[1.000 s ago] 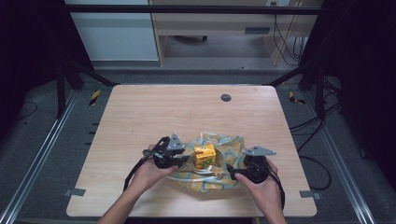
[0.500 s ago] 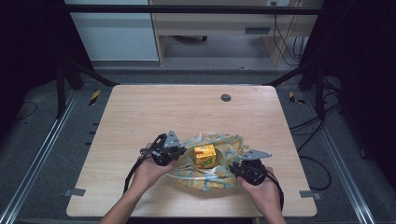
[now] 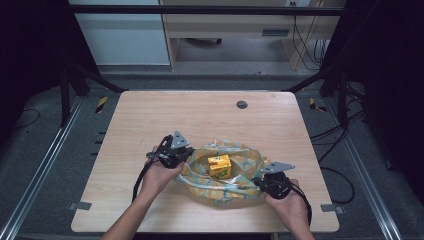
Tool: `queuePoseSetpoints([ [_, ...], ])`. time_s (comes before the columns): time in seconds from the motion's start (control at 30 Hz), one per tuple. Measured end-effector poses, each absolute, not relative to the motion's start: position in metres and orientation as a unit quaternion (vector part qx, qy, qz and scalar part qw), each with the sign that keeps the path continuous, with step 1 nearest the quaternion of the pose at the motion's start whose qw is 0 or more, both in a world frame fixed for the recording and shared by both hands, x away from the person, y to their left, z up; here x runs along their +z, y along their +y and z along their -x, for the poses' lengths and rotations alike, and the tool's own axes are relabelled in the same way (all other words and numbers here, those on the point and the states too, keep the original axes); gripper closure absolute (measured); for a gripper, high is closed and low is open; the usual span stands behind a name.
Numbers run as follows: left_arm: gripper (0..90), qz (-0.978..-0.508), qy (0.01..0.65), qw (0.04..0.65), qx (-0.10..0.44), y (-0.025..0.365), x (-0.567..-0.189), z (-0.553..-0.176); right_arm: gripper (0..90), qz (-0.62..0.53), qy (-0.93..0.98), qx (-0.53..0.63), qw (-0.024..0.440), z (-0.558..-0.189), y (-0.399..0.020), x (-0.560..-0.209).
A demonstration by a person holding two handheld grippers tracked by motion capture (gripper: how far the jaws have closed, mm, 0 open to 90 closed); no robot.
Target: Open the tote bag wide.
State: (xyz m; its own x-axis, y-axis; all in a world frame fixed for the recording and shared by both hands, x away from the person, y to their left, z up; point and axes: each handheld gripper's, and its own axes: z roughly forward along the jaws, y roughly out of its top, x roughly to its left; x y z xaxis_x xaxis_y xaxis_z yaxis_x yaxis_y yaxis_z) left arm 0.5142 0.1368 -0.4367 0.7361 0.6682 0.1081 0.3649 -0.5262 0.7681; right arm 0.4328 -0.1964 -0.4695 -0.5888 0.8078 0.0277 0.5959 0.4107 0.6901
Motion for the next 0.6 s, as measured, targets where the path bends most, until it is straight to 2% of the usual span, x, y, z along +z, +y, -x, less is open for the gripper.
queuePoseSetpoints([
  [0.6, 90.0, -0.848, 0.311, 0.377, 0.204, 0.139, -0.451, -0.520, 90.0, -0.430, 0.829, 0.323, 0.152, -0.435, -0.205, -0.478],
])
